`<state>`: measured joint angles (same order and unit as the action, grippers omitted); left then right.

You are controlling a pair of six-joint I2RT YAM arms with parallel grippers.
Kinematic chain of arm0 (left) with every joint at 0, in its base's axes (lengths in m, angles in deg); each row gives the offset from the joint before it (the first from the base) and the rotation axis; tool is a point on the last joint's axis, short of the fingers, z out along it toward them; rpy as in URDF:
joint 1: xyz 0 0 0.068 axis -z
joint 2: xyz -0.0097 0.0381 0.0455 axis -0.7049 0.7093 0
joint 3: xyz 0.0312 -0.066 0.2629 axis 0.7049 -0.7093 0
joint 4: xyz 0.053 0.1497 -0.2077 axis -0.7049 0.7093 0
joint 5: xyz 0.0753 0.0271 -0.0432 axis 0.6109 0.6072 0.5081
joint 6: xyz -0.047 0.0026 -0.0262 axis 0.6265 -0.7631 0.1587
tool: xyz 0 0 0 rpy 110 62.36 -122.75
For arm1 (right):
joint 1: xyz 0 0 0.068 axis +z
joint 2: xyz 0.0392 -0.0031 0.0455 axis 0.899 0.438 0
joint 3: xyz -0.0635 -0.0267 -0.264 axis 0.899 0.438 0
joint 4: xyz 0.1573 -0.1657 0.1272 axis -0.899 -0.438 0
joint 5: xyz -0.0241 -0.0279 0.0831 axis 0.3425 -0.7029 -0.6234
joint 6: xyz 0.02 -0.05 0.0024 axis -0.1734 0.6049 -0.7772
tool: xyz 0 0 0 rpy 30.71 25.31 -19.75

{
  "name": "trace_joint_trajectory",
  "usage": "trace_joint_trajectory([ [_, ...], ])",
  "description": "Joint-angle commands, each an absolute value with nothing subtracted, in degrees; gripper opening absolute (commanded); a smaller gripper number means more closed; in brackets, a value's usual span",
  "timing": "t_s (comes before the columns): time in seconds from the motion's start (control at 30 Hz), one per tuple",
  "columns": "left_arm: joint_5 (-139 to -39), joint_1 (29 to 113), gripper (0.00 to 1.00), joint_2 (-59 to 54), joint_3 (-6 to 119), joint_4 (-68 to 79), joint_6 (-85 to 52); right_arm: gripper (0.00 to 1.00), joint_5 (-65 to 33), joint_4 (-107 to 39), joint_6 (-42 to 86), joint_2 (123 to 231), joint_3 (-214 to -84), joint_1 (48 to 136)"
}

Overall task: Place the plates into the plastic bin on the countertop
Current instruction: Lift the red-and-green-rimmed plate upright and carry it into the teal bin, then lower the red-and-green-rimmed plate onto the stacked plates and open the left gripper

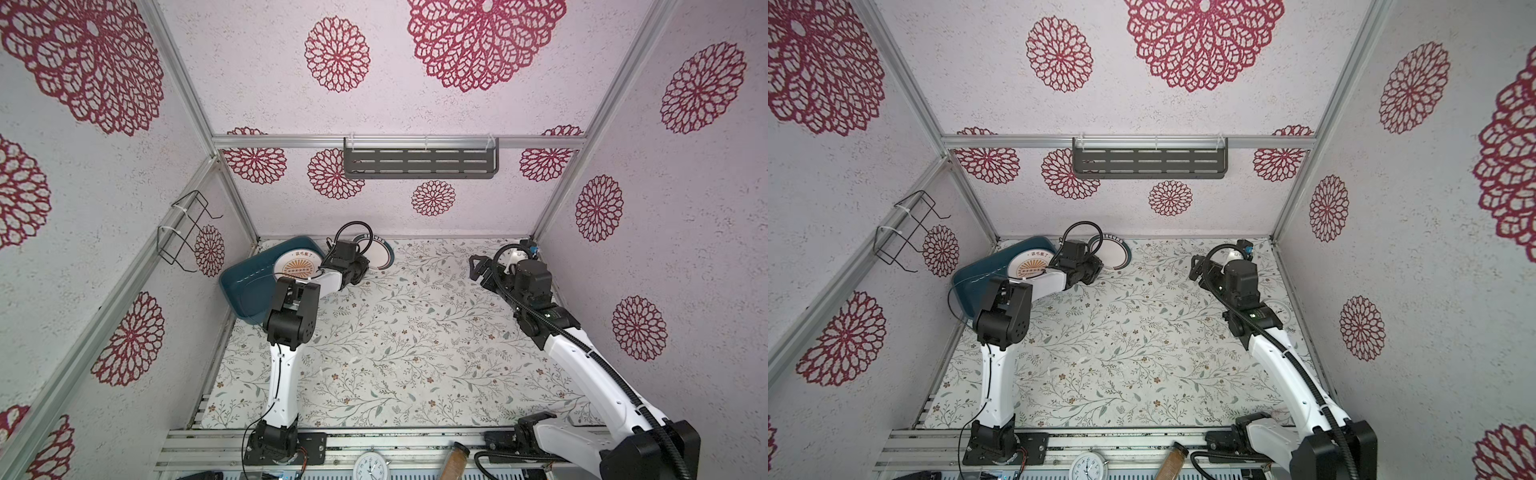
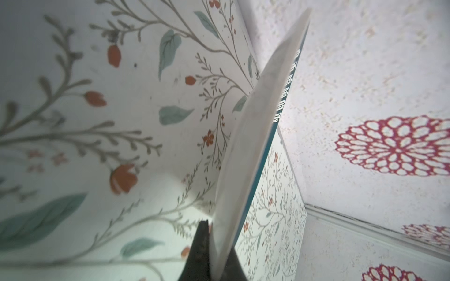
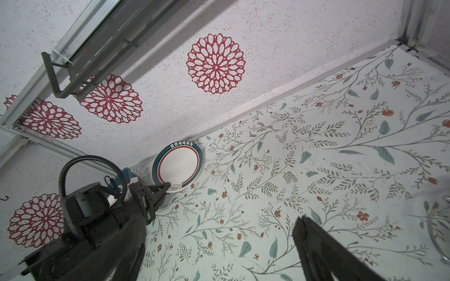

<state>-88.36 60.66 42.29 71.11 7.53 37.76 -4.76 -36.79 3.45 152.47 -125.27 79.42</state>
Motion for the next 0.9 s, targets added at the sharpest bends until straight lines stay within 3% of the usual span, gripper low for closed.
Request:
trace_joint_trajectory([
  [0.0, -90.6, 61.3, 0.0, 32.4, 66.5, 3.5, 33.7, 0.99, -4.9, -34.7, 2.6, 150.3, -124.9, 79.1],
  [0.23, -93.7, 59.7, 0.0, 19.0, 56.0, -0.5, 34.7, 0.99, -5.4, -35.0, 2.5, 149.6, -123.7, 79.1],
  [0.5, -91.3, 50.2, 0.0, 5.6, 44.4, 2.0, 32.5, 0.99, -2.2, -35.9, 3.7, 147.8, -122.6, 79.1],
  [0.87, -95.2, 37.5, 0.0, -1.1, 36.3, 5.1, 30.6, 0.99, -3.0, -35.6, 4.0, 150.2, -124.4, 79.1],
])
